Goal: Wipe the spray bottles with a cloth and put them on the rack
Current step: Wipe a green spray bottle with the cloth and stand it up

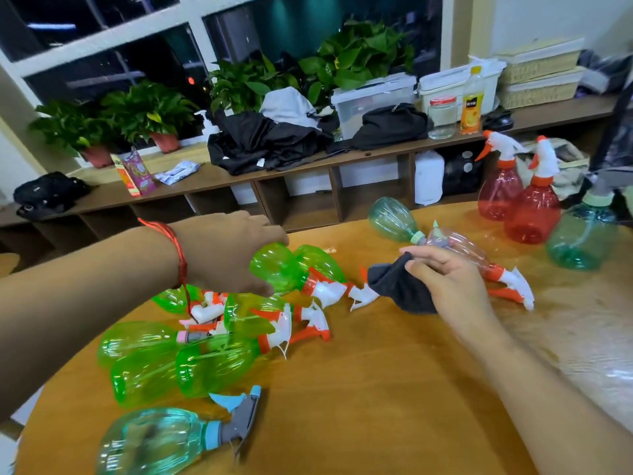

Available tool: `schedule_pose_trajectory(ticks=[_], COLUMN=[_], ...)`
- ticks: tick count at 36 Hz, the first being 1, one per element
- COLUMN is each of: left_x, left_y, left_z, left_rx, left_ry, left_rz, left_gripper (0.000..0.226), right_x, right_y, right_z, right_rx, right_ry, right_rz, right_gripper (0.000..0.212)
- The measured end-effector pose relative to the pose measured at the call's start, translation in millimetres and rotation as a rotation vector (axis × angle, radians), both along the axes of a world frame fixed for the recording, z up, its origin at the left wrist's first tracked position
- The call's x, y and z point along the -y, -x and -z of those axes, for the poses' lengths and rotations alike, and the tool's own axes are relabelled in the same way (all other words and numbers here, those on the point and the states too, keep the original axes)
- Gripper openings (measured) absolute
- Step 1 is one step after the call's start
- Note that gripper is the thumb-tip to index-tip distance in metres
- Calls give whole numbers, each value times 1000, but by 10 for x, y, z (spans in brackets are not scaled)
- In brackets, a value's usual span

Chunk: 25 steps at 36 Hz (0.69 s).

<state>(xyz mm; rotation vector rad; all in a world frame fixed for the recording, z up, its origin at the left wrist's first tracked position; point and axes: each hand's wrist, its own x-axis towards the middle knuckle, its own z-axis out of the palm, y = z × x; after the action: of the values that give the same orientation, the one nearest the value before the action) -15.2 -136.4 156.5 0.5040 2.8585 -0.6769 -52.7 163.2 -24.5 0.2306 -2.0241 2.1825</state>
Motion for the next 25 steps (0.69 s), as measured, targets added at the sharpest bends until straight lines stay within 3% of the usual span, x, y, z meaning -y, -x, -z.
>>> schedule_pose_trajectory(ticks=[8,13,18,25], left_x=[-263,-687,-927,-927], left_y=[-40,-219,-225,-166], left_z=[687,1182,1325,1591], left_rx=[-38,-87,-1,81], left_ry=[-949,-1407,-1708,-2021], left_rz=[-321,-381,-383,-452], left_gripper=[67,23,20,8], right_x=[-8,-81,-75,-133], right_y=[5,117,154,141], right_z=[23,39,75,60], right_rx=[-140,-114,-60,48], right_ry=[-142,-207,-265,-483], right_rz=[172,256,246,188], right_gripper=[25,20,26,13])
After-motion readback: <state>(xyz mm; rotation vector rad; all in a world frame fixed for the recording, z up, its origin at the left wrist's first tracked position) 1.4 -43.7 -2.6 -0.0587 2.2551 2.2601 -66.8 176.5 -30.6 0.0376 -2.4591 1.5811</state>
